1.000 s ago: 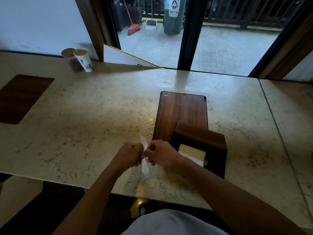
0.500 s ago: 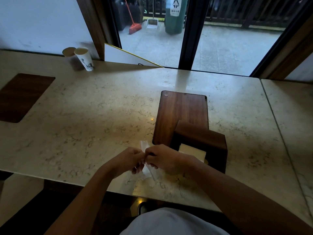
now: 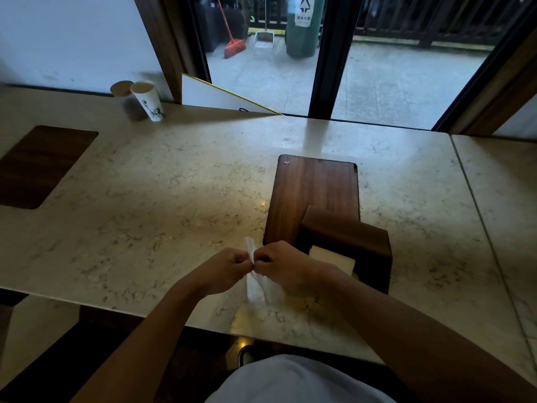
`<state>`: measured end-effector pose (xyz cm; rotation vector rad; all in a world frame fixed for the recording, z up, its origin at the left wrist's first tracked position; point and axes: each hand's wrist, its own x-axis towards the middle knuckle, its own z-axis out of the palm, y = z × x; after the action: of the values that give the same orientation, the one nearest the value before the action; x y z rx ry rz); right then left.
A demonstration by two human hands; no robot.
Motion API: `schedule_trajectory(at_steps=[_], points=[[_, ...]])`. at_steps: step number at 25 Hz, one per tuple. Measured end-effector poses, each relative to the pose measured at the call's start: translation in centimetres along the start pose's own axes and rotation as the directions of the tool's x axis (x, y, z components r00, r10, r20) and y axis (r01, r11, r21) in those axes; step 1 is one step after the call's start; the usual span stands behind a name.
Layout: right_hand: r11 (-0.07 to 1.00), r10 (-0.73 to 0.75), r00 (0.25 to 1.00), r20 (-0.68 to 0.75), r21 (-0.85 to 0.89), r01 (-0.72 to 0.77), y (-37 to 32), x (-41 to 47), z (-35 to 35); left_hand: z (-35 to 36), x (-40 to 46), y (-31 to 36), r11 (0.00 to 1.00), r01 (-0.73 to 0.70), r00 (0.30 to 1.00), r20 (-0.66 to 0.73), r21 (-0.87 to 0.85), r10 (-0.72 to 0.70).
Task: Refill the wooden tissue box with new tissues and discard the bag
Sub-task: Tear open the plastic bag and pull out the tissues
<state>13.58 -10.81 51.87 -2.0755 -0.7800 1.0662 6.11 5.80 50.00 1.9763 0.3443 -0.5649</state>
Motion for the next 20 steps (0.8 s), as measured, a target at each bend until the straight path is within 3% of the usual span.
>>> schedule_trajectory(at_steps=[3,6,9,14,18,20], points=[[0.993,-0.047,0.986,-0.161,-0.115,0.029,1.0,0.4,-0.3,-0.6,0.0,-0.2,0.979,-0.017,0.995,-0.095,0.203,0.037],[0.946,-0.047,0.897,-0.439,-0.307,-0.101,2.5,0.2,-1.4,-2.0,-0.2,-0.9,0.917,0.099,0.964,-0.265,0.386,0.008],[0.912,-0.039,0.888,-0.458,-0.380,-0.156,3.2,0.0,-1.0,-1.7,-0.3,-0.8,0.890,0.120,0.955,-0.295,0.440,0.017],[0.929,-0.019,0.876,-0.482,-0.332,-0.163,3.0,-0.3,-0.7,-0.5,-0.2,-0.8,0.967,0.085,0.951,-0.310,0.239,-0.007],[0.942,-0.258,0.800,-0.542,-0.324,0.085,0.7,-0.6,0.2,0.2,-0.4,-0.3,0.993,0.076,0.955,-0.279,-0.091,-0.099],[0.921,-0.320,0.827,-0.462,-0.355,0.158,-0.5,-0.3,0.9,0.6,-0.4,0.0,0.979,0.075,0.958,-0.260,-0.187,-0.123]])
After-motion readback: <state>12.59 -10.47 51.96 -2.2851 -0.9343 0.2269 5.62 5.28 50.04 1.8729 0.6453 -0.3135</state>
